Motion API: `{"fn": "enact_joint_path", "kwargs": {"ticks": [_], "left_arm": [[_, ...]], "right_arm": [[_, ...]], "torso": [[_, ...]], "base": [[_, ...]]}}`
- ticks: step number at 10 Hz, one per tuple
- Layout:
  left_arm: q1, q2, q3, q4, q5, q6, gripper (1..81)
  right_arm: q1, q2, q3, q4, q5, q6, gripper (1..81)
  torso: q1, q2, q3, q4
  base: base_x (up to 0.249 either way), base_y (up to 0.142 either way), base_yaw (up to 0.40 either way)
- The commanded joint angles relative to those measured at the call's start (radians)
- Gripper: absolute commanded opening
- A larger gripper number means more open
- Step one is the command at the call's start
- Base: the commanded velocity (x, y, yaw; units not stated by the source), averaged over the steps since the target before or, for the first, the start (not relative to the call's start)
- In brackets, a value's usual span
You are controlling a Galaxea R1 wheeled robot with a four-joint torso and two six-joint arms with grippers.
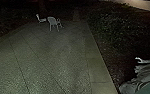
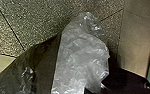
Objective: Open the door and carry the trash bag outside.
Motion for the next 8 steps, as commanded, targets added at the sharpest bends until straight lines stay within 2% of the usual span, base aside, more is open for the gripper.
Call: {"fn": "enact_joint_path", "kwargs": {"ticks": [1,2,3,4,5,6,7,8], "left_arm": [[-0.183,-0.072,-0.018,-0.005,0.154,-0.048,1.0],[-0.229,-0.069,-0.027,-0.017,0.203,-0.048,1.0],[-0.269,-0.063,-0.036,-0.021,0.226,-0.048,1.0],[-0.304,-0.056,-0.052,-0.034,0.262,-0.048,1.0],[-0.336,-0.051,-0.062,-0.043,0.276,-0.049,1.0],[-0.365,-0.046,-0.073,-0.051,0.283,-0.049,1.0],[-0.399,-0.039,-0.098,-0.054,0.314,-0.049,1.0],[-0.435,-0.025,-0.136,-0.054,0.337,-0.049,1.0]], "right_arm": [[0.001,0.0,0.008,-0.014,-0.04,-0.001,81.1],[0.001,0.0,0.008,-0.014,-0.04,-0.001,81.1],[0.001,0.0,0.008,-0.014,-0.038,-0.001,81.1],[0.0,0.0,0.008,-0.014,-0.038,-0.001,81.1],[0.0,-0.001,0.008,-0.012,-0.038,-0.001,81.1],[0.0,-0.001,0.008,-0.012,-0.038,-0.001,81.1],[-0.002,-0.003,0.008,-0.012,-0.038,-0.001,81.1],[-0.002,-0.003,0.008,-0.012,-0.038,-0.001,81.1]], "torso": [[0.0,0.0,0.0,0.096],[0.0,0.0,0.002,0.104],[0.0,0.0,0.002,0.12],[0.0,0.0,0.002,0.147],[0.0,0.0,-0.038,0.17],[0.0,0.0,-0.058,0.183],[0.0,0.0,-0.008,0.145],[0.0,0.0,-0.025,0.161]], "base": [[0.0,0.0,0.0],[0.0,0.0,0.0],[0.0,0.0,0.0],[0.0,0.0,0.0],[0.0,0.0,0.0],[0.0,0.0,0.0],[0.0,0.0,0.0],[0.0,0.0,0.0]]}}
